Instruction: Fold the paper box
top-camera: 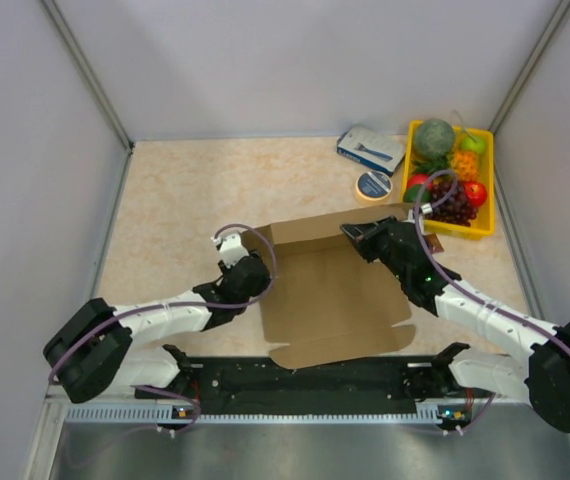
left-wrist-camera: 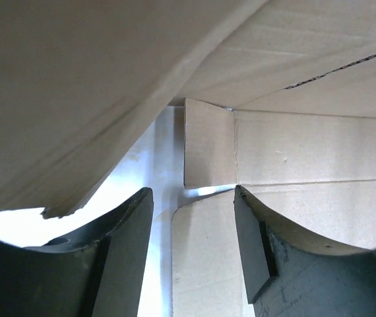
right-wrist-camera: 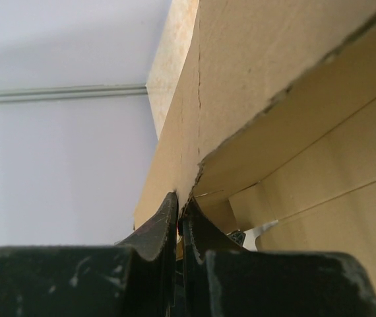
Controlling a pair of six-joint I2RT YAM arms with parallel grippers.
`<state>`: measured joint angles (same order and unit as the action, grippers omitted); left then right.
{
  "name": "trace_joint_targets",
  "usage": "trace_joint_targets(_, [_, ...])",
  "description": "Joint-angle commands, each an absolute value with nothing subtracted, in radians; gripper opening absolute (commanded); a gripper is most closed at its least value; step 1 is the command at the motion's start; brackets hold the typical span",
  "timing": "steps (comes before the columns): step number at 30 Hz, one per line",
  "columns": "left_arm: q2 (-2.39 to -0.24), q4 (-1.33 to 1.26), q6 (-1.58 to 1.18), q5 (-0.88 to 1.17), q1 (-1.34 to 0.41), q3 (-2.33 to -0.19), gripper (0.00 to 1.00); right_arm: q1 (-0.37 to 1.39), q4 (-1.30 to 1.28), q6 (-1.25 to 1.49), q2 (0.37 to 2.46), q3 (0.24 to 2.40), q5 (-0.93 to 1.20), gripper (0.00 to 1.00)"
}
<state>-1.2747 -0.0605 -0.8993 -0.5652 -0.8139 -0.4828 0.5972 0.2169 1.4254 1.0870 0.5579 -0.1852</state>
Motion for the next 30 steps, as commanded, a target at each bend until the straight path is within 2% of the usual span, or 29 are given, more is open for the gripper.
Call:
trace_joint_targets(1, [-1.207,-0.092,-0.890,-0.578,-0.819,-0.402,0.57,0.581,0.169,1.404,1.089,0.549,-0.203,0.00])
trace_joint_targets(6, [-1.056,-0.260,-0.885,-0.560,-0.827,-0.257,0.53,0.580,0.181,1.423,1.095,0.543,-0.201,0.00])
trace_joint_targets(9, [-0.930,-0.339,-0.853,-0.583,-0.825,-0.180,0.60,0.578,0.198,1.448,1.109,0.543,-0.193,0.00])
trace_joint_targets(10, [-0.913,-0.345,-0.839,-0.598,-0.812,-0.172,0.64,0.578,0.210,1.457,1.127,0.548,-0.184,0.00])
trace_joint_targets(15, [-0.781,-0.262,-0.759,-0.528,-0.773,-0.210,0.64,0.578,0.273,1.502,1.198,0.580,-0.161,0.00])
trace_joint_targets(17, [-0.738,-0.258,-0.752,-0.433,-0.694,-0.219,0.59,0.578,0.303,1.520,1.229,0.592,-0.167,0.00])
trace_joint_targets(18, [-0.732,-0.259,-0.747,-0.316,-0.652,-0.227,0.58,0.578,0.311,1.528,1.238,0.609,-0.175,0.00])
trace_joint_targets(19, [-0.729,-0.252,-0.739,-0.272,-0.562,-0.235,0.57,0.578,0.319,1.534,1.249,0.620,-0.181,0.00])
trace_joint_targets(22, [-0.733,-0.236,-0.709,-0.184,-0.444,-0.267,0.58,0.586,0.339,1.557,1.290,0.669,-0.215,0.00])
trace_joint_targets(30, [-0.729,-0.233,-0.658,-0.141,-0.411,-0.318,0.56,0.597,0.380,1.614,1.393,0.802,-0.302,0.00])
